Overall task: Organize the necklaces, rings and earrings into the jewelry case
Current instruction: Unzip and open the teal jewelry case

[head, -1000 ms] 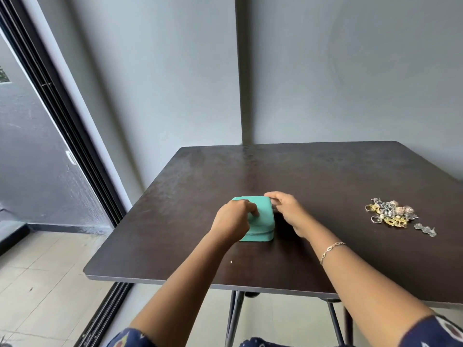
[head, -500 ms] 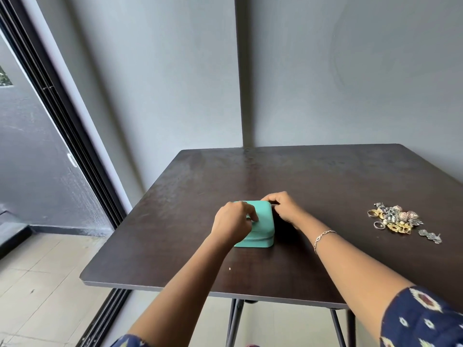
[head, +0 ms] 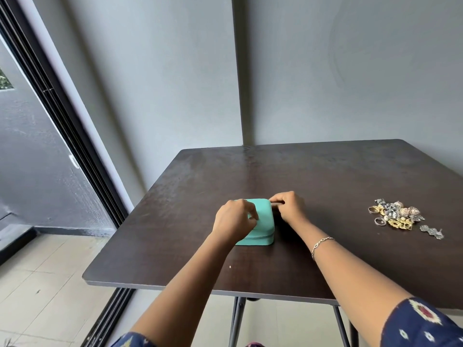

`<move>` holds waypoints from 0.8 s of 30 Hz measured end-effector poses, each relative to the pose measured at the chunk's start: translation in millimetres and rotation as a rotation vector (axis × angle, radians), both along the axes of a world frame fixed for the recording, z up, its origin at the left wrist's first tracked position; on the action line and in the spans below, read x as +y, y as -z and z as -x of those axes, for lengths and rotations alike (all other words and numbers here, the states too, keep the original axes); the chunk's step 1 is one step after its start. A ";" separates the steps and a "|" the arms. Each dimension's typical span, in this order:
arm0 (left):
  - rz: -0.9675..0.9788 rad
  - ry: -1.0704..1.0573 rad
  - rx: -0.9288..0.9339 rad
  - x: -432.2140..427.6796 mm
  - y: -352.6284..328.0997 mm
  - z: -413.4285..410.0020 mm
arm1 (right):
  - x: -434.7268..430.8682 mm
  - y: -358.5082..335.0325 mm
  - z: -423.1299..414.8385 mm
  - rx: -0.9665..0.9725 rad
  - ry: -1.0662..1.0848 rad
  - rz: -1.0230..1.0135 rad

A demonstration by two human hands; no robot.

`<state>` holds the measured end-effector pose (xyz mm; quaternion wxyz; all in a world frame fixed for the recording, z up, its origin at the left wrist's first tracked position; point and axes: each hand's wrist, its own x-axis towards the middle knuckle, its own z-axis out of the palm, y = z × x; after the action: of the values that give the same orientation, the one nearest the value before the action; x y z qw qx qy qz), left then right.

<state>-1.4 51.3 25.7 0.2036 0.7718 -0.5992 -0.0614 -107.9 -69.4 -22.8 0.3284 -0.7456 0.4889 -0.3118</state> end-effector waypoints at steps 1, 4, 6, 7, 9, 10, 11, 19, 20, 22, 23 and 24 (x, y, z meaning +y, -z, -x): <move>0.001 0.000 -0.001 0.1 -0.2 0.3 | 0.7 -0.1 1.5 0.001 0.006 0.002; 0.006 -0.001 -0.008 0.7 0.0 1.5 | 2.1 2.3 7.2 0.035 0.007 0.045; 0.007 -0.003 -0.012 0.2 0.3 1.7 | 5.8 2.6 11.7 0.040 0.003 0.072; 0.008 -0.003 -0.013 -0.2 0.5 1.8 | 7.8 3.1 13.9 0.044 0.007 0.085; 0.008 -0.004 -0.013 -0.4 0.9 1.7 | 12.9 3.3 18.2 0.048 0.017 0.103; 0.009 -0.005 -0.015 -0.3 1.1 1.8 | 15.5 3.3 20.1 0.051 0.013 0.111; 0.010 -0.006 -0.017 -0.1 1.2 1.6 | 18.6 2.9 21.9 0.061 0.008 0.120; 0.030 -0.012 -0.023 -1.6 2.5 -0.2 | 53.7 -0.6 39.1 0.135 -0.023 0.113; 0.034 -0.013 -0.026 -1.7 3.0 -0.3 | 58.5 0.3 40.7 0.140 -0.032 0.116; 0.042 -0.016 -0.035 -1.5 3.9 0.1 | 66.9 2.5 42.7 0.157 -0.045 0.124; 0.046 -0.017 -0.043 -1.4 4.4 0.7 | 70.5 4.0 43.5 0.169 -0.048 0.131; 0.052 -0.018 -0.053 -1.5 4.7 1.2 | 73.9 4.9 44.2 0.178 -0.050 0.138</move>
<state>-2.7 49.8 20.9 0.2083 0.7730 -0.5988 -0.0236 -152.1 4.5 -27.7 0.2392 -0.8032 0.4748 -0.2688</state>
